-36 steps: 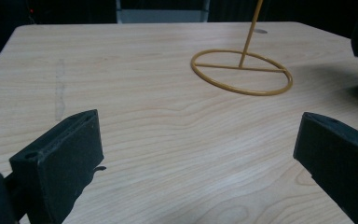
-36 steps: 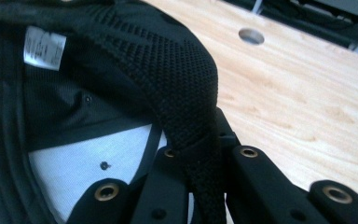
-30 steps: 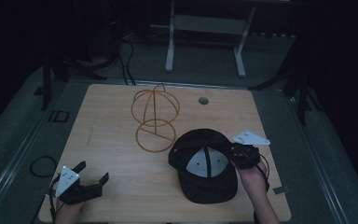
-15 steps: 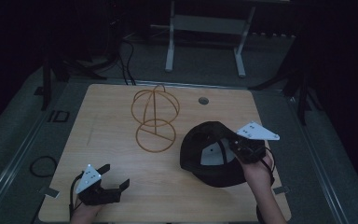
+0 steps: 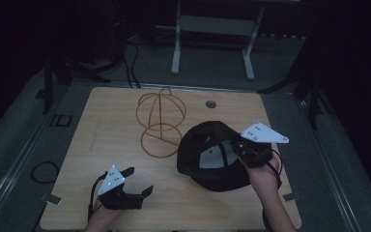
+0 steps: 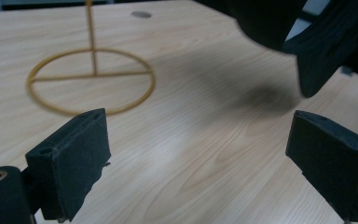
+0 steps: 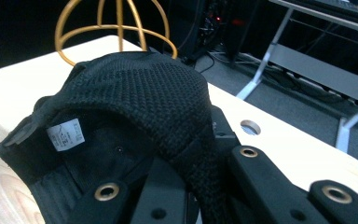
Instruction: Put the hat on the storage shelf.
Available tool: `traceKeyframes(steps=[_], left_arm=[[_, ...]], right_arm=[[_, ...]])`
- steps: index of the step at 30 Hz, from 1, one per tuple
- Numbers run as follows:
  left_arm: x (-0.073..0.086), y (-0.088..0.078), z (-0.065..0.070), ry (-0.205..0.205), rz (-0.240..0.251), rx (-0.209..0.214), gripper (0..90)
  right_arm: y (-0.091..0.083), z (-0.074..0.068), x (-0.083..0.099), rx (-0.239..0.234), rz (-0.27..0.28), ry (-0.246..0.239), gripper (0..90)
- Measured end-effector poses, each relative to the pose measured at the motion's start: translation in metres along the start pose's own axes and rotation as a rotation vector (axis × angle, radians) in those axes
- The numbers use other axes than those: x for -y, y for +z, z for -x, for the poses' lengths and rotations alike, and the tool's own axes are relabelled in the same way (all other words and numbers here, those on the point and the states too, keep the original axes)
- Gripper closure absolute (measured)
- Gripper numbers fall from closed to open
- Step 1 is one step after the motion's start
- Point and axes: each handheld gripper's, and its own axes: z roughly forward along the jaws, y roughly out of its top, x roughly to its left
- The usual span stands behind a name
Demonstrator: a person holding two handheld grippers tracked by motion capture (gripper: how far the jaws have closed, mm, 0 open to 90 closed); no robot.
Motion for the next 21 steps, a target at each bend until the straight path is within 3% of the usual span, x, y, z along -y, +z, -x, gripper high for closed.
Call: traceKeyframes(steps=[3, 13, 21], left_arm=[[-0.008, 0.008, 0.005, -0.004, 0.004, 0.026, 6.6], [-0.041, 0.033, 0.026, 0.038, 0.011, 0.093, 6.6], [-0.065, 0.043, 0.026, 0.036, 0.06, 0.047, 10.3]], right_arm=[[0.001, -0.004, -0.003, -0.009, 0.005, -0.006, 88.2], [0.004, -0.014, -0.007, -0.039, 0.016, -0.012, 88.2], [0.005, -0.024, -0.011, -0.087, 0.024, -0.034, 88.2]])
